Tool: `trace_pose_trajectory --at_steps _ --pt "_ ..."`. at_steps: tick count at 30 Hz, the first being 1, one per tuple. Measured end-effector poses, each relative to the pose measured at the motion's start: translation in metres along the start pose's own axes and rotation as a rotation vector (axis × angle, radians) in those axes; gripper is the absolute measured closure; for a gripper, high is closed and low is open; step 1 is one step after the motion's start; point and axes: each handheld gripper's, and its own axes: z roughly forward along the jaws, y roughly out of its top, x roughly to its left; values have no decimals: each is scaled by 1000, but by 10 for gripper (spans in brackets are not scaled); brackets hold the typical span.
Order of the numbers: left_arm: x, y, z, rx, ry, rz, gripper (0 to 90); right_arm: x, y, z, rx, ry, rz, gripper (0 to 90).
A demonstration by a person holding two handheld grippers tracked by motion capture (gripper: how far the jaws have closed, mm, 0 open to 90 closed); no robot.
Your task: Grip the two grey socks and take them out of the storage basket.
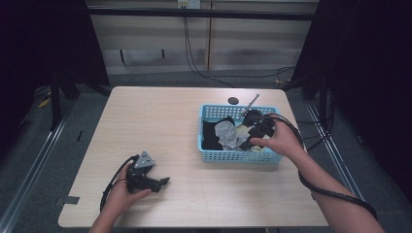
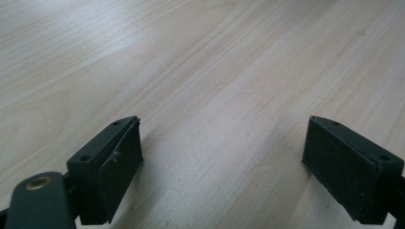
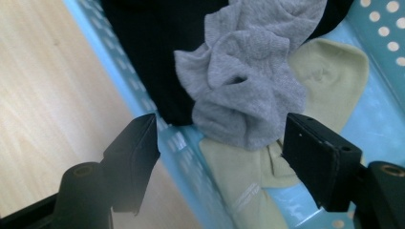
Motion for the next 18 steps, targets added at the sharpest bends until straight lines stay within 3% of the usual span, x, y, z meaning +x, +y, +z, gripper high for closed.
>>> trace_pose_trajectory --at_steps 5,11,18 --pt "0 0 0 -2 0 -2 125 -13 7 15 5 4 46 292" --pt "1 0 0 -2 -1 -3 125 -20 11 35 37 2 78 313" --pt "0 0 0 -4 0 -4 125 -26 10 50 35 26 105 351"
